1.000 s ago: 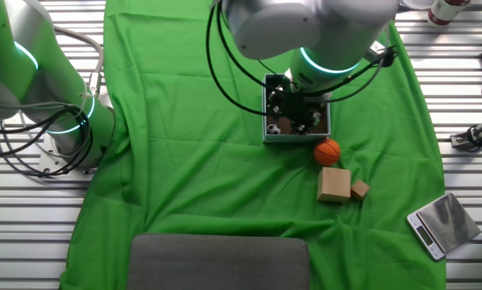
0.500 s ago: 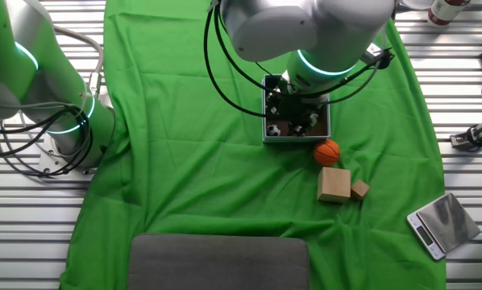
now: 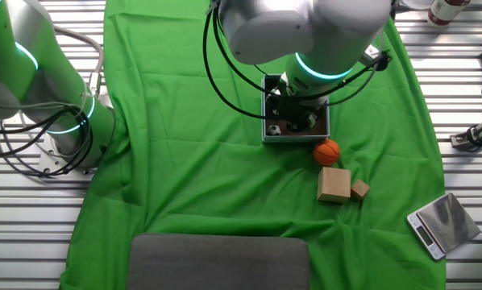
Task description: Take everything out of the gift box
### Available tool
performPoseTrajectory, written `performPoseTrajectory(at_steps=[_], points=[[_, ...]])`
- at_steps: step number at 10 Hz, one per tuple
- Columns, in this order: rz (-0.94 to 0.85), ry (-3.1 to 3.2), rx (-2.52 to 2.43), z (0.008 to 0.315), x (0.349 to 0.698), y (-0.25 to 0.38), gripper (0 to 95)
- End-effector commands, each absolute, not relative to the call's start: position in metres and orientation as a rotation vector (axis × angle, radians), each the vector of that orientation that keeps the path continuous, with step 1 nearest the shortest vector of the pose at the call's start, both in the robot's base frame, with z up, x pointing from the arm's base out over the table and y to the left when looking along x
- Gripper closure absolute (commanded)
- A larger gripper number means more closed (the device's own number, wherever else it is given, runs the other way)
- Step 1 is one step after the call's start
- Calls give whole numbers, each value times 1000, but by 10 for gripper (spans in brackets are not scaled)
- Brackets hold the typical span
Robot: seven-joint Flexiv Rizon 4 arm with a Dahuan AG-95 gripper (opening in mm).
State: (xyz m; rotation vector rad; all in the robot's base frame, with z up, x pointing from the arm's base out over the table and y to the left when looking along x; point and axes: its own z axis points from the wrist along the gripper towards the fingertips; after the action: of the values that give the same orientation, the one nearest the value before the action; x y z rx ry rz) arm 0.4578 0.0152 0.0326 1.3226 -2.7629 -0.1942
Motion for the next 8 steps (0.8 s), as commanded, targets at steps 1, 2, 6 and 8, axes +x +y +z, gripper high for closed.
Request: performPoseTrajectory(at_steps=[1, 2, 6, 8], points=[[-334, -2779, 1261, 36, 457, 16, 950], [-324, -2779, 1231, 44, 457, 20, 950], [-196, -2764, 1225, 66, 459, 31, 950], [-179, -2763, 1205, 77, 463, 36, 950]])
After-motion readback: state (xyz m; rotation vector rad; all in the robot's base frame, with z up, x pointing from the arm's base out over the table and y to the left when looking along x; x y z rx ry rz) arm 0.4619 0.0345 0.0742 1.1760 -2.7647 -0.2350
